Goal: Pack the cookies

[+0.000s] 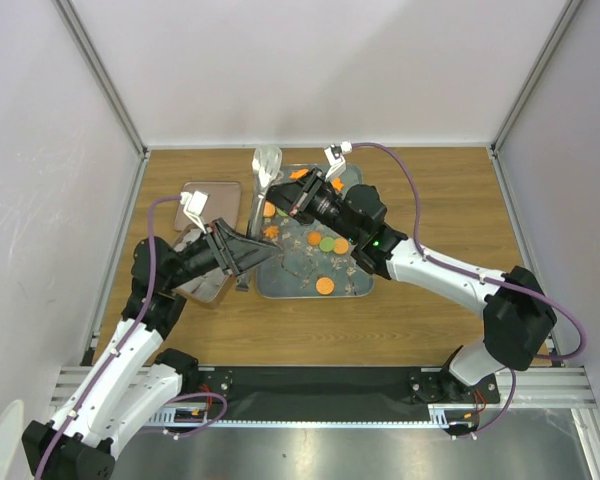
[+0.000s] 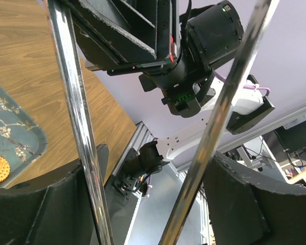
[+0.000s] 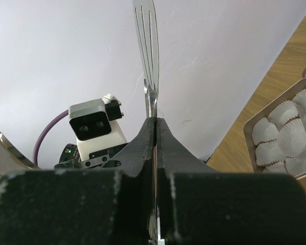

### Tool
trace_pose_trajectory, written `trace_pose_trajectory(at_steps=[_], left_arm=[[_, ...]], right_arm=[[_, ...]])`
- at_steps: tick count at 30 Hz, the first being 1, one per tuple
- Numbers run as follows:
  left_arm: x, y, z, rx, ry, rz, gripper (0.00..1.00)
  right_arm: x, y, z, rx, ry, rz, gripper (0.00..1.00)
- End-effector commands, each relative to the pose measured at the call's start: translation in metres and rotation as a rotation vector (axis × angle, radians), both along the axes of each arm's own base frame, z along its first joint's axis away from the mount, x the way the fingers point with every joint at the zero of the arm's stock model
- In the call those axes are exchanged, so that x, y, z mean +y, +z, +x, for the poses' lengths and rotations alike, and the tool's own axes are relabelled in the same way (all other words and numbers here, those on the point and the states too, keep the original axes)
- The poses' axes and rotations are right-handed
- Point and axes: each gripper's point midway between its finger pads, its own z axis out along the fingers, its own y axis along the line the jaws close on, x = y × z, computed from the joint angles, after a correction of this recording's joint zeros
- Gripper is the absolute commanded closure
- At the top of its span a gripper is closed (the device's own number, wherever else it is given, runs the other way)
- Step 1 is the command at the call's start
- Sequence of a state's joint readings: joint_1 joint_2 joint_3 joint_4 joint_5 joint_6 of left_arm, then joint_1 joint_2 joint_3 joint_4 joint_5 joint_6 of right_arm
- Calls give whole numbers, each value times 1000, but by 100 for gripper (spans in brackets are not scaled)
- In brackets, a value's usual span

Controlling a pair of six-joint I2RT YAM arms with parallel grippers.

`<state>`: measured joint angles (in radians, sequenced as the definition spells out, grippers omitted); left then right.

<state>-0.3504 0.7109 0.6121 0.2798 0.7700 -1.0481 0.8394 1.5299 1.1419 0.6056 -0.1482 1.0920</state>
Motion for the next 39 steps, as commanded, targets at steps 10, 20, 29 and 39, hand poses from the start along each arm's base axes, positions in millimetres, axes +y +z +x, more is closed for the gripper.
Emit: trace_pose_trajectory(at_steps=[10, 20, 29, 39], left_arm=[[5, 17, 3, -69, 55, 15, 27], [8, 18, 9, -83, 92, 43, 23], [8, 19, 9, -84, 96, 35, 26], [8, 15, 8, -70, 93, 32, 29]], right_arm=[[-14, 9, 4, -24, -96, 31, 100], [-17, 4, 1, 18, -95, 20, 100], [-14, 7, 1, 4, -49, 72, 100], [-6, 3, 2, 5, 20, 122, 100]])
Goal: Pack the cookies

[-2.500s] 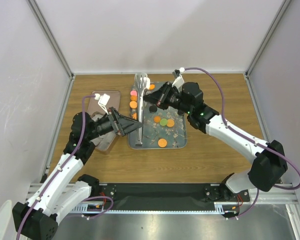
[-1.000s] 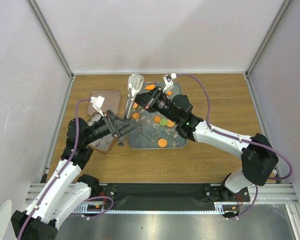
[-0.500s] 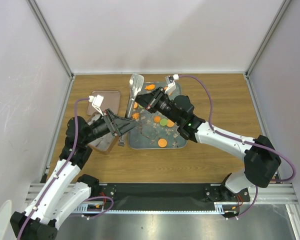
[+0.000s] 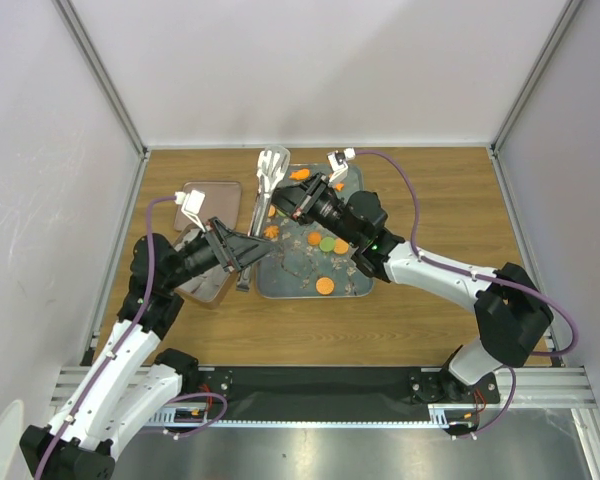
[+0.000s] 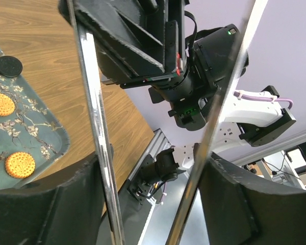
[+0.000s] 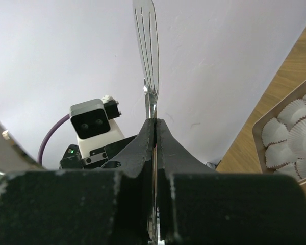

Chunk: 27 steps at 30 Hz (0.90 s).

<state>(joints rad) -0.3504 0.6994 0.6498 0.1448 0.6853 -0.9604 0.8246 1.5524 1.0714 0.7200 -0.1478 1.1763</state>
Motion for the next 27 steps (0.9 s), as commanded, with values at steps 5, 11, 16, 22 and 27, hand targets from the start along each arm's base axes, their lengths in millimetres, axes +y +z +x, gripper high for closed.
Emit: trace_pose_trajectory(at_steps=[5, 11, 16, 22, 27], left_arm=[[1, 22, -3, -77, 1, -25, 33], [4, 22, 0, -94, 32, -3, 38], [8, 26, 3, -113, 63, 26, 42], [11, 32, 4, -136, 88, 46, 43], [17, 36, 4, -158, 122, 93, 42]], right_arm=[[-3, 19, -4, -62, 15, 67, 100], [-4, 18, -6, -79, 15, 61, 100], [-13, 13, -4, -67, -40, 18, 78], [-26, 6, 0, -48, -107, -25, 54], [-50, -13, 2, 8, -206, -103, 46]])
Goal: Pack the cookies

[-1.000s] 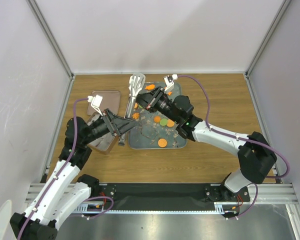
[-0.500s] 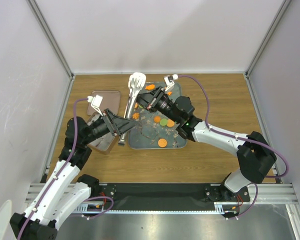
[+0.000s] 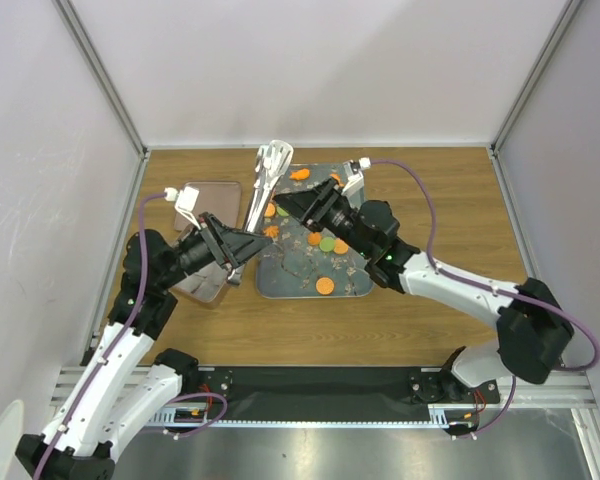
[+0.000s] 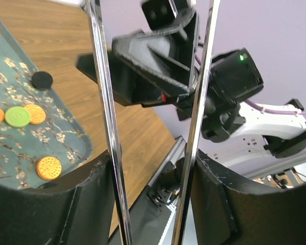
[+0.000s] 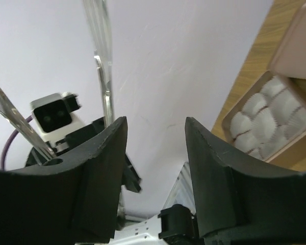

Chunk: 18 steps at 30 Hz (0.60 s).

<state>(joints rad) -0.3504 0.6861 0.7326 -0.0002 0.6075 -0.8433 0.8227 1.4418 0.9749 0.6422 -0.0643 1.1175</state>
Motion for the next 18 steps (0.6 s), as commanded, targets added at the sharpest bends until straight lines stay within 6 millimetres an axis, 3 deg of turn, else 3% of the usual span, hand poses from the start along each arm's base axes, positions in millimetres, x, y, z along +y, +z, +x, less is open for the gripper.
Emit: trace_pose_trajectory(at_steps=[1, 6, 12, 13, 18], left_arm=[[8, 26, -3, -104, 43, 30, 42], [25, 16, 10, -91, 160, 146, 42], [43, -17, 35, -22, 279, 320, 44], [45, -24, 39, -12, 290, 347, 45], [47, -65, 53, 82, 327, 497, 47]], right_arm=[[-33, -3, 8, 5, -156, -57, 46], [-81, -43, -1, 68, -292, -271, 46], [-157, -68, -12, 62, -466, -564, 46], [-172, -60, -13, 40, -501, -573, 46], [-222, -60, -17, 2, -571, -797, 46]])
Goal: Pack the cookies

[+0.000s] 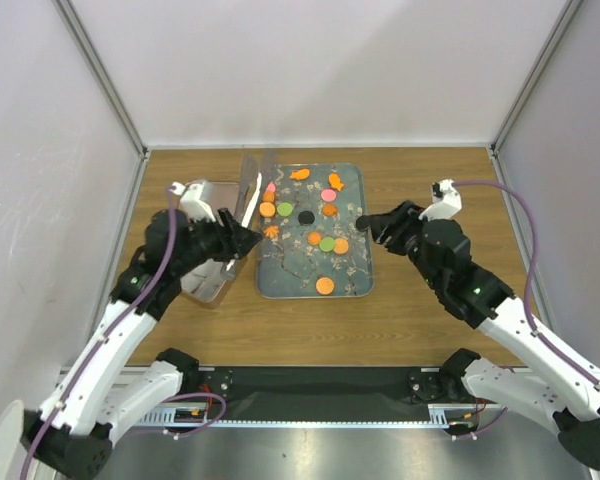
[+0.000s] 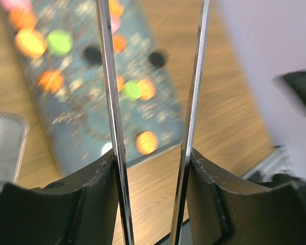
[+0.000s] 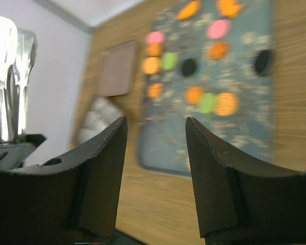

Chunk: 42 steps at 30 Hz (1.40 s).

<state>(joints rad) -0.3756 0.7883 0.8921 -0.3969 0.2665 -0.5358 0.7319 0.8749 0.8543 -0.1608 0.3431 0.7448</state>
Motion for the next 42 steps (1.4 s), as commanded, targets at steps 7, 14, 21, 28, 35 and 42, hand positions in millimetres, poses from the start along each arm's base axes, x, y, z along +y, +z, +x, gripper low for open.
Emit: trace_pose_trajectory(at_steps=[7, 14, 21, 28, 35, 42], left_arm=[[-17, -68, 11, 114, 36, 341, 50], [-51, -109, 6, 159, -48, 506, 51], [-78, -139, -11, 196, -130, 649, 54], [-87, -151, -44, 225, -229, 697, 53], [-88, -165, -44, 254, -232, 744, 52], [-99, -179, -40, 284, -246, 769, 52]], right_arm=[[-81, -36, 11, 99, -93, -381, 45], [-92, -61, 16, 157, -60, -416, 44], [-95, -72, 14, 189, -44, -419, 44], [-94, -81, 13, 206, -35, -419, 44], [-93, -87, 15, 217, -24, -412, 44], [-100, -85, 13, 216, -39, -404, 43]])
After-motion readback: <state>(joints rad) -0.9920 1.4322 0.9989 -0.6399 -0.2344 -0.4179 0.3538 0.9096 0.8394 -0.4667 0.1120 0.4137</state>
